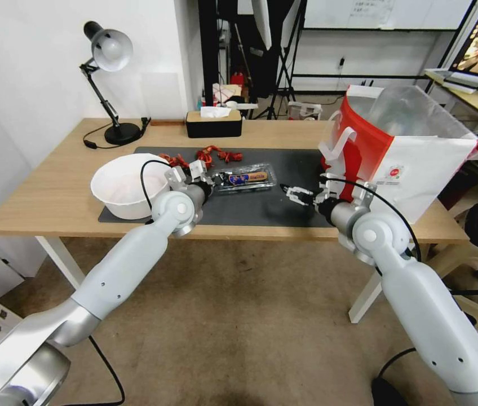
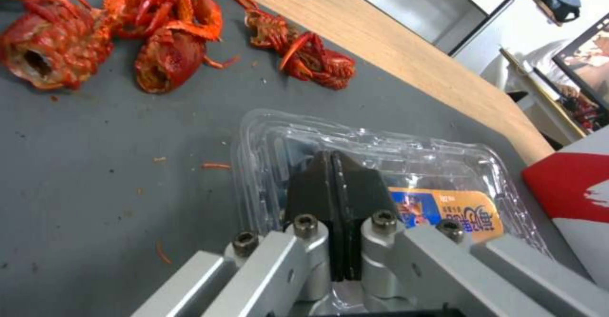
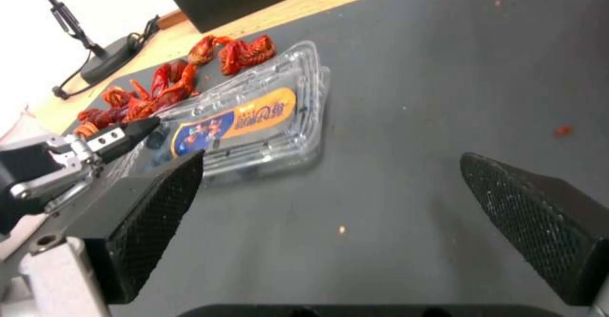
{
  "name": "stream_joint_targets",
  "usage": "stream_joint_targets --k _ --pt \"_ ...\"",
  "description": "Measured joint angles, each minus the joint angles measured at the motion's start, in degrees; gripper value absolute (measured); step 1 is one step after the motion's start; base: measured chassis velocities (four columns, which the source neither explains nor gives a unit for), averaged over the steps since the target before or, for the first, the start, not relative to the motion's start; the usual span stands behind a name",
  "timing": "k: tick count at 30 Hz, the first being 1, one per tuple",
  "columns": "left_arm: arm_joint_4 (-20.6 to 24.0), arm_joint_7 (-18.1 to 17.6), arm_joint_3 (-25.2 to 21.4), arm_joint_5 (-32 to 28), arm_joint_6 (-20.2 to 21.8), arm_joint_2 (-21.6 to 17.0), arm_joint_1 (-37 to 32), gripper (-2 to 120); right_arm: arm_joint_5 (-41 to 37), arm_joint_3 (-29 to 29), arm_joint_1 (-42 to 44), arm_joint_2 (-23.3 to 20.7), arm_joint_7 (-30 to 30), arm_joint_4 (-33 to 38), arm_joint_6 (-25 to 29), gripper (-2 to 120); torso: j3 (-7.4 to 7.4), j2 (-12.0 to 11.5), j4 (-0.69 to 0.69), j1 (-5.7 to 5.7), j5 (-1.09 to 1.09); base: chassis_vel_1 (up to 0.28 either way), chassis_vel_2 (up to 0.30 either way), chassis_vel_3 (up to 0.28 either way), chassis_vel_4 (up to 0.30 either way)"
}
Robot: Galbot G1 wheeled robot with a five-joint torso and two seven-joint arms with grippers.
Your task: Close the takeout container lid, then place the container into the takeout bag.
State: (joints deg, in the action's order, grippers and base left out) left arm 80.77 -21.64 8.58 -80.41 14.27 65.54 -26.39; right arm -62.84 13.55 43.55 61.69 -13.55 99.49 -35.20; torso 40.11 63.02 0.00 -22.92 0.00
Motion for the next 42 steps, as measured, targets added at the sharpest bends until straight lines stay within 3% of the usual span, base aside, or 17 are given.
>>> stream_joint_targets --k 42 --pt "2.59 0.29 -0.46 -0.22 0.15 -0.56 -1.57 0 1.39 -15.95 -20.16 3.47 3.55 -21.38 -1.79 100 0.00 0.00 0.00 0.00 0.00 0.000 0.000 0.000 0.000"
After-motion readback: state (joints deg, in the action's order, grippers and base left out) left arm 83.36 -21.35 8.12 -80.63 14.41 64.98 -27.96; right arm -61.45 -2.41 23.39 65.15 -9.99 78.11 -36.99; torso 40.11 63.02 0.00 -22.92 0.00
